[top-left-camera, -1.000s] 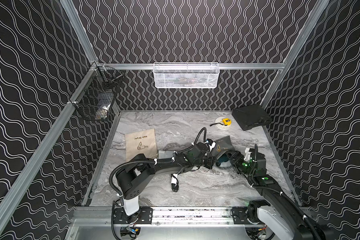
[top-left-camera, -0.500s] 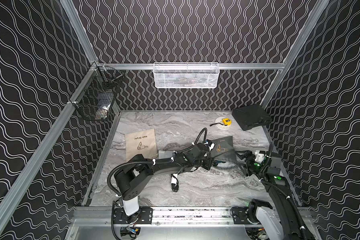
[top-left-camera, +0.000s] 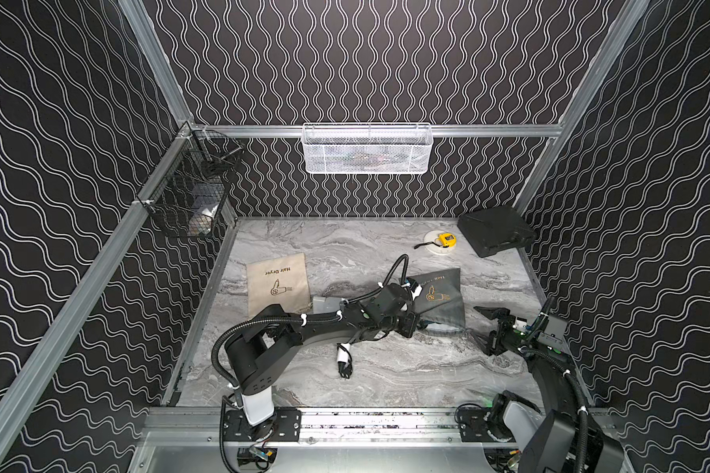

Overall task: Pack away hair dryers
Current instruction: Place the hair dryer in the drawstring bag.

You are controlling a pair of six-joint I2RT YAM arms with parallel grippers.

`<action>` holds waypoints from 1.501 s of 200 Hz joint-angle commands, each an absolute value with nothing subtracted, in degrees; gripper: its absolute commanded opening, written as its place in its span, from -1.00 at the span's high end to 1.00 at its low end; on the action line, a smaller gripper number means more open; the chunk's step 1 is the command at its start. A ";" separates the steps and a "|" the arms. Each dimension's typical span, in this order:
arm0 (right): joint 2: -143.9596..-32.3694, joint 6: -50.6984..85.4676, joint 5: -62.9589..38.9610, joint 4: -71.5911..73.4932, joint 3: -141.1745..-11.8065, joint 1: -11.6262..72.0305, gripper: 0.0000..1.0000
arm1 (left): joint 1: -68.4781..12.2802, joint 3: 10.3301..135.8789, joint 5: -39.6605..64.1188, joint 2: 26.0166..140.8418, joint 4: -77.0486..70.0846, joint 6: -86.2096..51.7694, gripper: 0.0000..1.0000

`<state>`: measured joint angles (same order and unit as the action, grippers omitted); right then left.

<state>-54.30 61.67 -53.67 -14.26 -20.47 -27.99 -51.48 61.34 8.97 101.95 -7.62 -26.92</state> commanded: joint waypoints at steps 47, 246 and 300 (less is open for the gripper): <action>-57.40 68.84 -54.56 -7.06 -14.95 -29.49 -0.41 | -52.72 61.27 8.90 100.24 -9.47 -25.33 1.00; -68.66 67.83 -52.59 1.44 -16.35 -29.44 -0.30 | -54.58 61.47 8.35 100.45 -10.46 -24.88 1.00; -72.91 70.49 -51.88 7.85 -16.08 -27.22 -0.24 | -55.15 61.87 8.36 100.89 -10.72 -24.91 1.00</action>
<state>-71.72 68.29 -51.94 3.27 -16.10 -28.05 -54.94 61.19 8.71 100.57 -8.14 -25.58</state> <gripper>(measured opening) 0.635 0.056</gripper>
